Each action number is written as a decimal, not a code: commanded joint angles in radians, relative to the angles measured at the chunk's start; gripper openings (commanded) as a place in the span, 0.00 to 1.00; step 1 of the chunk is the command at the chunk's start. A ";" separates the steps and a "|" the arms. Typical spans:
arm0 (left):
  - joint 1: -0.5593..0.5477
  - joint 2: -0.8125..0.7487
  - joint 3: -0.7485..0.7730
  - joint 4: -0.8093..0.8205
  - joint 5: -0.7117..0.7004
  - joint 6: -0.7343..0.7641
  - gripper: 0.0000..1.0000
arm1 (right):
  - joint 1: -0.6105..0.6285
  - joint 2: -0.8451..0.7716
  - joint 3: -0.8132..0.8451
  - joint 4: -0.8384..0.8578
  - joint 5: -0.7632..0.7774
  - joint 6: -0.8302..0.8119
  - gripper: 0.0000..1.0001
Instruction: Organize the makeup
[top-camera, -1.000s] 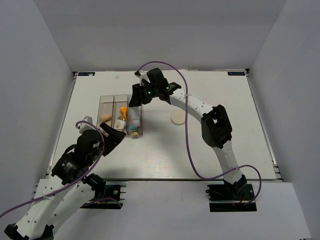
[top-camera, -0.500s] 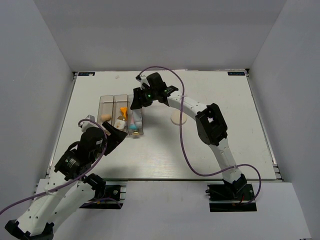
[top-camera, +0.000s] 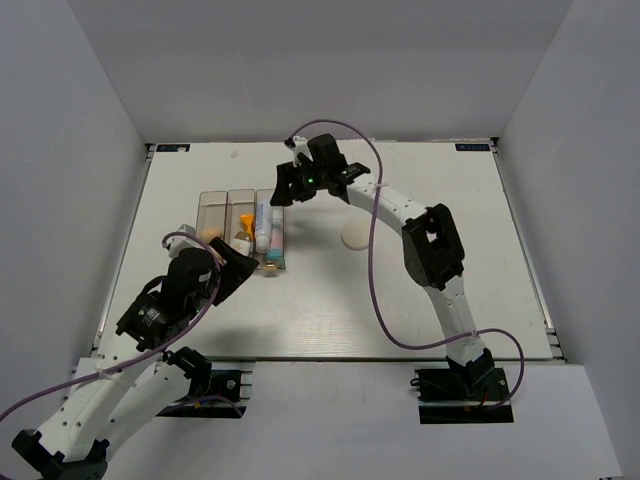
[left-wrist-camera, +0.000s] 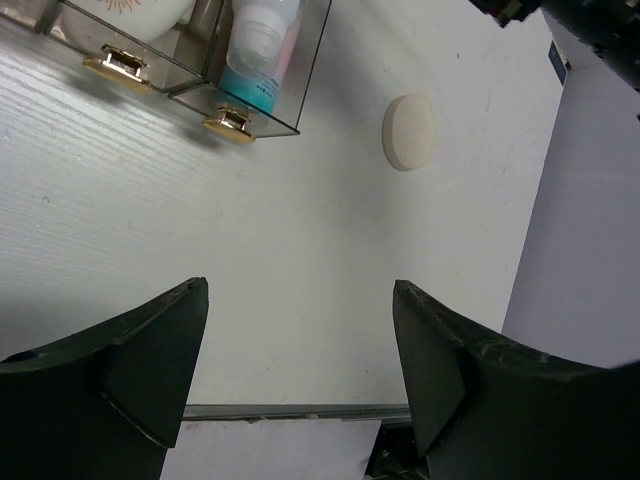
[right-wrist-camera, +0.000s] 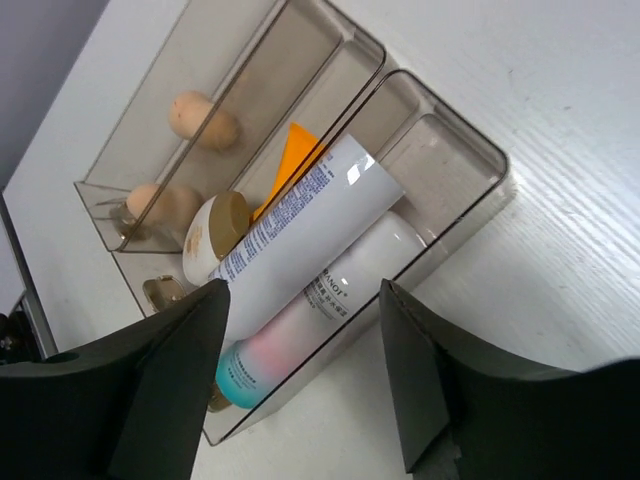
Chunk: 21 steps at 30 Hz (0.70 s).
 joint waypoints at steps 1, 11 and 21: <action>0.005 -0.006 0.018 0.035 -0.004 0.011 0.84 | -0.035 -0.160 -0.017 0.050 0.021 -0.042 0.66; 0.005 -0.049 -0.025 0.056 -0.001 0.012 0.84 | -0.204 -0.372 -0.359 -0.051 0.129 -0.253 0.40; 0.005 -0.022 -0.026 0.087 0.013 0.029 0.84 | -0.281 -0.462 -0.531 -0.101 0.149 -0.327 0.45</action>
